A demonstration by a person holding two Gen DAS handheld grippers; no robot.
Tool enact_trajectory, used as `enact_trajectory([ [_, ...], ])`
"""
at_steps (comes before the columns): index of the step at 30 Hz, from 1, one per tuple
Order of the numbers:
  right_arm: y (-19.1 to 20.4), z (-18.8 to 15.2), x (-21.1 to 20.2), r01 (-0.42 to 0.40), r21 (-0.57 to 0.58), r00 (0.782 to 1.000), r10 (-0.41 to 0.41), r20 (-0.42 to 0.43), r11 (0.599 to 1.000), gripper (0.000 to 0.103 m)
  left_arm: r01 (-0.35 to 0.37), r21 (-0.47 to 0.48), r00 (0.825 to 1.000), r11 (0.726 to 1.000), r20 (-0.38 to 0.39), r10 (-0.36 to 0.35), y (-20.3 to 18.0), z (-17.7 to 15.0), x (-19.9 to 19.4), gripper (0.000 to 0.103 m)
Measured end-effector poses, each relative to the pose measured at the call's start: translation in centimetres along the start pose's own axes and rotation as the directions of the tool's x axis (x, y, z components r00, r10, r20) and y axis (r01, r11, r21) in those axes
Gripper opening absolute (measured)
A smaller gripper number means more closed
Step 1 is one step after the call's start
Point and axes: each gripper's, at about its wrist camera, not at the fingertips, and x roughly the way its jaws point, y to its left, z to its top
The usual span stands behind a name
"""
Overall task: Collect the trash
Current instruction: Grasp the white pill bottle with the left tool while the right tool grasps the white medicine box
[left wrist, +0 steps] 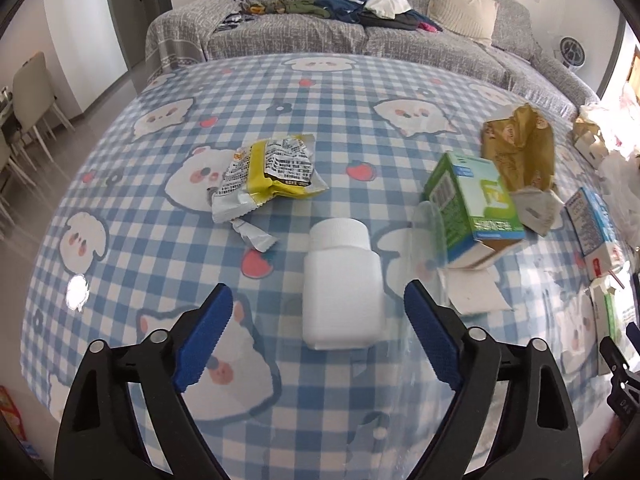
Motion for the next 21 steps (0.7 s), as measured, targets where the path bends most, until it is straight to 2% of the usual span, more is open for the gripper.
enact_trajectory([
  [7, -0.1, 0.5, 0.7, 0.034, 0.012, 0.999, -0.034, 0.005, 0.999, 0.083, 0.013, -0.004, 0.999, 1.0, -0.045, -0.013, 0.0, 0.4, 1.5, 0.064],
  [11, -0.7, 0.7, 1.1, 0.051, 0.03, 0.999, -0.051, -0.006, 0.998, 0.081, 0.016, 0.009, 0.999, 1.0, -0.046, -0.015, -0.3, 0.4, 1.8, 0.056],
  [15, -0.7, 0.7, 1.5, 0.072, 0.012, 0.997, -0.072, -0.01, 0.997, 0.081, 0.022, 0.014, 0.998, 1.0, -0.053, -0.022, -0.5, 0.4, 2.0, 0.041],
  [18, -0.7, 0.5, 2.0, 0.072, 0.011, 0.997, -0.072, -0.027, 0.997, 0.076, 0.019, 0.019, 0.999, 1.0, -0.049, -0.018, -0.6, 0.5, 2.1, 0.041],
  [21, -0.9, 0.5, 1.9, 0.061, 0.02, 0.998, -0.061, -0.026, 0.998, 0.065, 0.017, 0.024, 0.999, 1.0, -0.046, -0.016, -0.7, 0.4, 2.0, 0.041],
])
